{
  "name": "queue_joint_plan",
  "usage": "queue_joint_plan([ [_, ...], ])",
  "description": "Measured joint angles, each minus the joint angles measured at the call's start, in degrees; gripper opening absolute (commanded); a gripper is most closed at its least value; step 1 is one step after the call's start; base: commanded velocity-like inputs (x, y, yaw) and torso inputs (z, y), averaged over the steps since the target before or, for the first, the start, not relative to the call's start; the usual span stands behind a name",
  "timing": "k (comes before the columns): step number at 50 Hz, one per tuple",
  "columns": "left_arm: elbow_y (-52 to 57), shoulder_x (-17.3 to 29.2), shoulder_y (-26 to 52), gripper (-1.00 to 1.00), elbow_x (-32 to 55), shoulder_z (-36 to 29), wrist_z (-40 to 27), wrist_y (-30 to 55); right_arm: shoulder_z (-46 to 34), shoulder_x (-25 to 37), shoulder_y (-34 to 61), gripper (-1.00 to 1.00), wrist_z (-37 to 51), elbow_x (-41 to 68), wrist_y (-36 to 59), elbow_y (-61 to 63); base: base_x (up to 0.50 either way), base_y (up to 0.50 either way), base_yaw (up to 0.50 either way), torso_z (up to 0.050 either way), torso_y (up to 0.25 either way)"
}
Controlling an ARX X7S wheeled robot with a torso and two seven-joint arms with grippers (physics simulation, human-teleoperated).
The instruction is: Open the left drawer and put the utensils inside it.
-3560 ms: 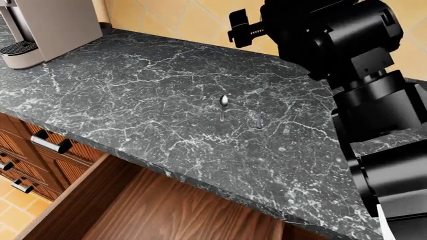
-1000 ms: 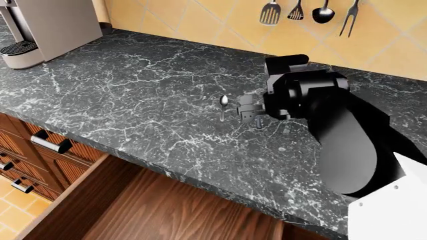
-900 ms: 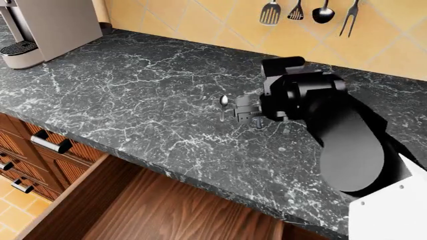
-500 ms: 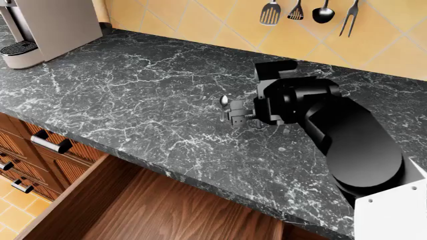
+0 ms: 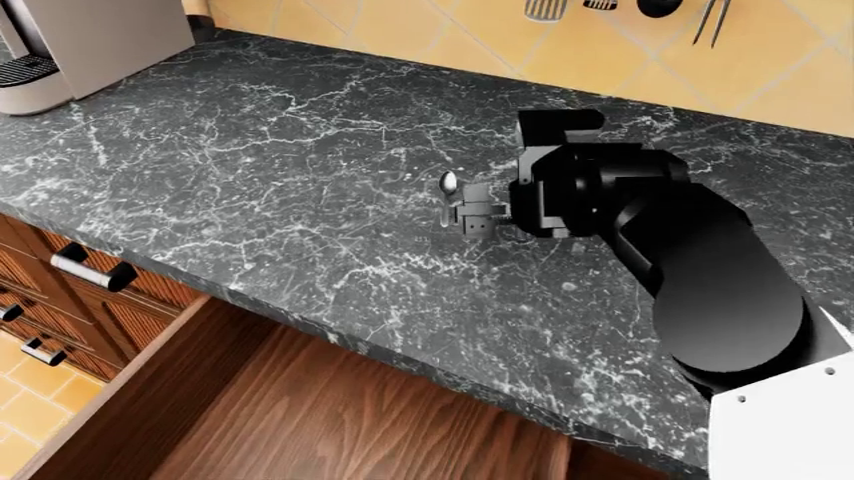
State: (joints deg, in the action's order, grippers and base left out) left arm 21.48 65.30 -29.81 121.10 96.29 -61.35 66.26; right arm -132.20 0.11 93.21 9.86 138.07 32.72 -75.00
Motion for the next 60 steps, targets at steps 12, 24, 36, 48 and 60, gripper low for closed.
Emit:
queue_joint_plan([
  [12,0.1,-0.2,0.6,1.0,-0.2,-0.1,0.0,-0.1,-7.7,-0.1,0.4,1.0,-0.9,7.2,-0.7,0.0,0.0,0.0,0.0,0.0,-0.004],
  [24,0.3,-0.2,1.1,1.0,-0.3,-1.0,0.0,-0.6,-13.8,-0.1,0.7,-1.0,-1.1,13.2,-1.4,0.0,0.0,0.0,0.0,0.0,-0.005],
  [36,0.5,-0.3,1.4,1.0,-0.3,-1.3,0.0,-0.7,-16.3,-0.1,0.5,-1.0,-0.3,16.3,-2.5,0.0,0.0,0.0,0.0,0.0,-0.005],
  [48,0.5,-0.5,1.8,1.0,-0.4,-1.6,0.2,-0.5,-17.1,-0.1,0.2,-1.0,-0.2,17.0,-3.4,0.0,0.0,0.0,0.0,0.0,-0.005],
  [60,0.9,-0.6,2.1,1.0,-0.5,-2.5,0.2,-0.9,-18.2,-0.1,0.1,-1.0,-0.4,16.6,-4.2,0.0,0.0,0.0,0.0,0.0,-0.003],
])
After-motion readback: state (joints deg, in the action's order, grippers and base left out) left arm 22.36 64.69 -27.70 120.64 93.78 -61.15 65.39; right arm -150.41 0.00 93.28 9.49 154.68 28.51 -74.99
